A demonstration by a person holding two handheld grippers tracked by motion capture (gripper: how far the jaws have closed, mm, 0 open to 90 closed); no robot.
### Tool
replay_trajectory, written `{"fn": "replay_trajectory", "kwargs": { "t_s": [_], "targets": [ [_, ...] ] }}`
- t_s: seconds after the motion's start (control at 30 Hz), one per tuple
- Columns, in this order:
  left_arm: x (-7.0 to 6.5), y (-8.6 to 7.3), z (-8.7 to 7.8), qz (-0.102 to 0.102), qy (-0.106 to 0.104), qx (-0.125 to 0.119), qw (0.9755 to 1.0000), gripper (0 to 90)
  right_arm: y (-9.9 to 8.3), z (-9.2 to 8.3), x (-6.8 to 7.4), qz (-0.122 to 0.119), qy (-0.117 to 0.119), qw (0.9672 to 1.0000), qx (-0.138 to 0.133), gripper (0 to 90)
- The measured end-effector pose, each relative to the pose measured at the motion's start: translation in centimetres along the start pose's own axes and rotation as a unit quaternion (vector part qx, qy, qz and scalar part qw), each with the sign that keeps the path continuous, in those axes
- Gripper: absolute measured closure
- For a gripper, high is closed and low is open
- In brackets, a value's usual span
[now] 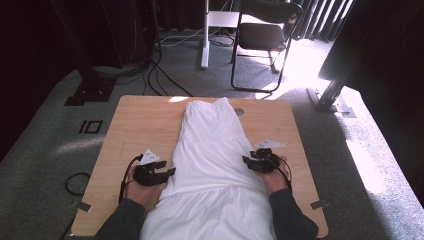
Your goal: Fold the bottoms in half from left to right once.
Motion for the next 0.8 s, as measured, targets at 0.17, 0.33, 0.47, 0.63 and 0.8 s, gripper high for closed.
{"fn": "replay_trajectory", "kwargs": {
  "t_s": [0.17,0.33,0.47,0.63,0.8],
  "targets": [
    [0.2,0.4,1.5,0.000,0.001,0.003,1.0000,47.5,1.9,4.0,-0.1,0.003,0.005,0.9998,0.017,56.7],
    [0.1,0.3,2.6,-0.008,-0.001,0.006,1.0000,46.8,2.8,7.8,-0.2,0.011,0.001,0.9989,0.044,57.9],
    [-0.1,0.0,3.2,-0.004,-0.001,0.015,0.9999,46.2,2.5,8.6,0.2,-0.001,0.011,0.9977,0.067,77.9],
    [-0.4,-0.1,3.4,0.001,-0.001,0.020,0.9998,44.7,3.7,6.4,0.4,-0.024,0.006,0.9987,0.043,89.7],
    [-0.7,-0.5,3.7,0.000,-0.003,0.025,0.9997,44.6,6.3,1.7,-1.3,-0.027,-0.045,0.9980,-0.034,89.6]
  ]
}}
Point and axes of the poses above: each handheld gripper's, and its own axes: z roughly forward along the jaws, y roughly out of its top, x roughly to its left, the point moved 2 cm from there along z, roughly forward along the jaws, and after that the axes turned 7 degrees about -x, right-handed, at the moved point
